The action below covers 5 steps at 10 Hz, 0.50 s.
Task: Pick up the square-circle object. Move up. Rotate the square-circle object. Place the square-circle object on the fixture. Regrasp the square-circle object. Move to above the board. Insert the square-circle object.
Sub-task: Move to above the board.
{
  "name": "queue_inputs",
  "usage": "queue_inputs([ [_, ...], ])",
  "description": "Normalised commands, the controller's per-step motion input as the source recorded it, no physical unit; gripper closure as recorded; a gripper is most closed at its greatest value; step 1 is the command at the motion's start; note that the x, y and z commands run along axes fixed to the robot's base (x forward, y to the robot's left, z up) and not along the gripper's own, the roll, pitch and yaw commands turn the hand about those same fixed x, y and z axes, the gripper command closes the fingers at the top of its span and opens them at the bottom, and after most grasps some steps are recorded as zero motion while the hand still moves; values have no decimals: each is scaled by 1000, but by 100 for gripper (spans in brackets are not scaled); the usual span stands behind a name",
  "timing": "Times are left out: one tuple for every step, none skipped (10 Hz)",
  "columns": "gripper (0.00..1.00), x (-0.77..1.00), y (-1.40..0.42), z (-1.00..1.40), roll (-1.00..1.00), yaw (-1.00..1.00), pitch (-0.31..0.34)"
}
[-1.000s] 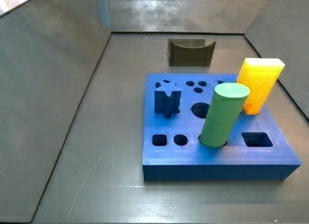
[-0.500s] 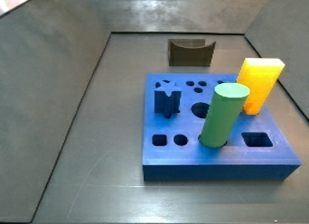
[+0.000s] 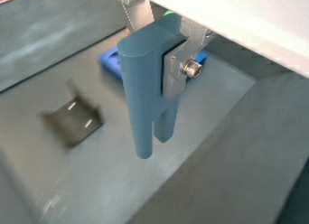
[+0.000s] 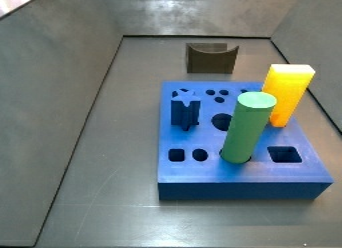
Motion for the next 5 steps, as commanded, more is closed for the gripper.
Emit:
queue_inputs([
  [100, 657, -1000, -60, 36, -81, 193],
  [100, 668, -1000, -56, -23, -43, 167],
  [100, 659, -1000, -51, 6, -11, 116],
  [100, 657, -1000, -48, 6, -1, 94],
  [100, 681, -1000, -51, -12, 4, 75],
])
